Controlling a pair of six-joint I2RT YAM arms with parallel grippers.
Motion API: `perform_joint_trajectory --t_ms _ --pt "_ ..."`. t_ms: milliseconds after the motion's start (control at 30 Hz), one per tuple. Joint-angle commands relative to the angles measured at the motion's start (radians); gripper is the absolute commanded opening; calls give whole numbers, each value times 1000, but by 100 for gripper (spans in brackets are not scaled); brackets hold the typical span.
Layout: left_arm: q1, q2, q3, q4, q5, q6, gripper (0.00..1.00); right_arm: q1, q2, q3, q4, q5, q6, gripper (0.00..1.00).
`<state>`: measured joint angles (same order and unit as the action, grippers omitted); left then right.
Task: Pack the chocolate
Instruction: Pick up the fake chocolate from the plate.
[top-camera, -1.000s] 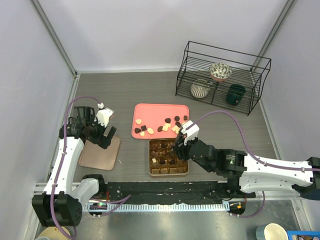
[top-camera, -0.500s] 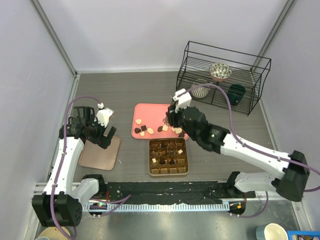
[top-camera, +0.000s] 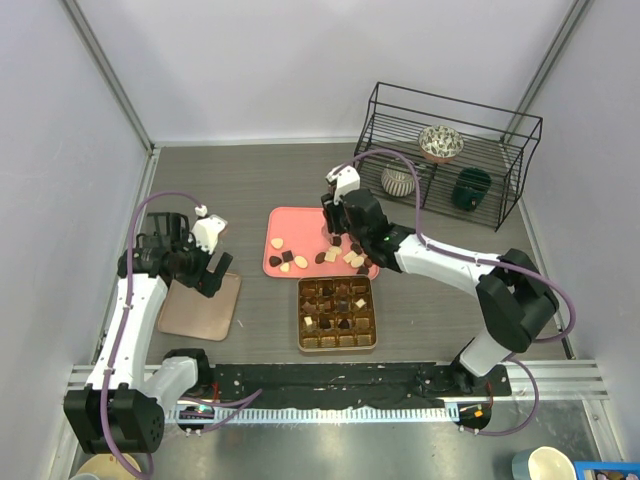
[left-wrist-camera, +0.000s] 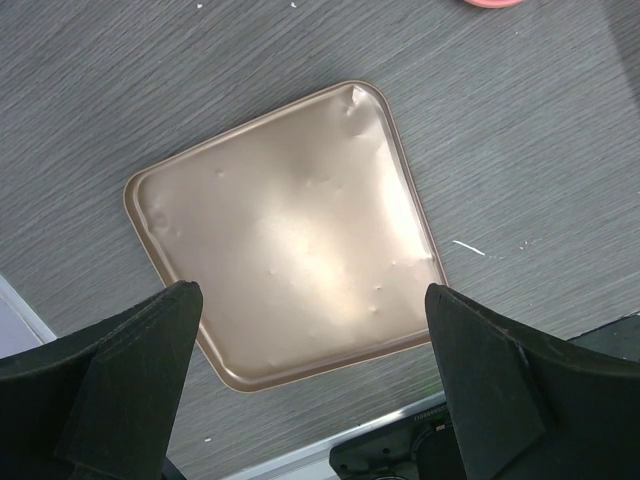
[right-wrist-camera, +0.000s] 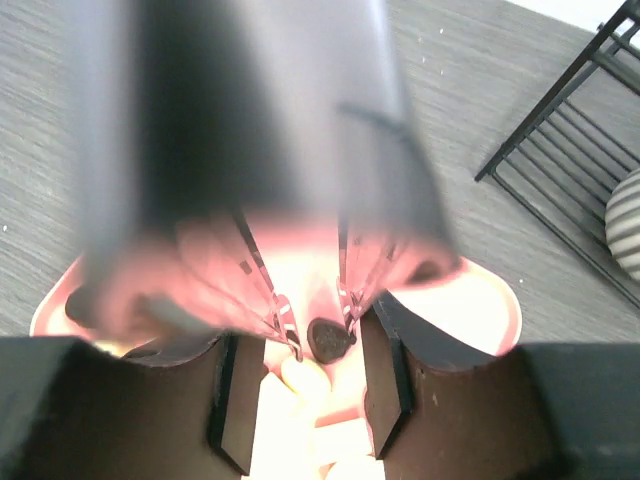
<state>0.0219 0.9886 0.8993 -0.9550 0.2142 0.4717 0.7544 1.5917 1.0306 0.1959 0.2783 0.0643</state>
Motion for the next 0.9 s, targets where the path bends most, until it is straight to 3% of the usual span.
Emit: perform_joint_trajectory --t_ms 0,133,867 --pt "6 -10 36 9 10 5 100 -10 -3 40 154 -2 -17 46" --pt "6 -15 33 6 7 8 100 -10 2 11 181 7 -12 50" --pt "6 -42 30 -10 -15 31 100 -17 -36 -182 254 52 28 50"
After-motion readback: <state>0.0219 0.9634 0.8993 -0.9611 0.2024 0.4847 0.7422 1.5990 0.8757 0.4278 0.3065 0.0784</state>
